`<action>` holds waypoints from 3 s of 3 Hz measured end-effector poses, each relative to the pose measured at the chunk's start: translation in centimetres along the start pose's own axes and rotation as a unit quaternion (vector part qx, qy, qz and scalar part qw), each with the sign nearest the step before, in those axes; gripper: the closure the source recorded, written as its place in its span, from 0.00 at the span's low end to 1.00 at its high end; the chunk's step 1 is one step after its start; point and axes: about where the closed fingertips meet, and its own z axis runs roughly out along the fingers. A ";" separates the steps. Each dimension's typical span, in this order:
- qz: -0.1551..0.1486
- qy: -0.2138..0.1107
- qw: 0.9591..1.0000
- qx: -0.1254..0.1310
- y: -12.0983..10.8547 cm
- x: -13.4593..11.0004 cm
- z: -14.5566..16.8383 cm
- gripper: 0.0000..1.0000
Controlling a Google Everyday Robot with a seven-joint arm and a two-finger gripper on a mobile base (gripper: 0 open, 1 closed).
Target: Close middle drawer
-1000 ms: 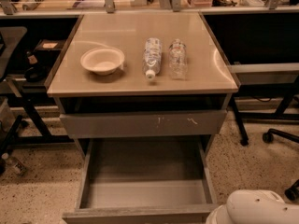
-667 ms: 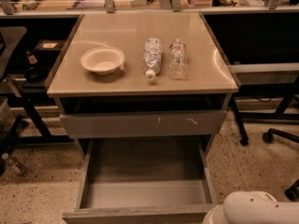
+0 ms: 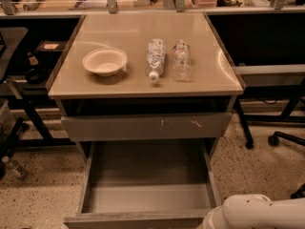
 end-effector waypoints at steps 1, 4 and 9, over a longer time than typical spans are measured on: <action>-0.013 -0.005 1.000 0.010 -0.9 -1.3 0.2 1.00; -0.055 -0.019 0.998 0.014 -1.4 -4.5 0.0 1.00; -0.066 -0.023 0.997 0.009 -1.3 -5.6 0.6 0.12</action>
Offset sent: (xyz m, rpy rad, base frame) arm 0.0459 0.0146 0.0127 -0.0114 -0.0990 0.0837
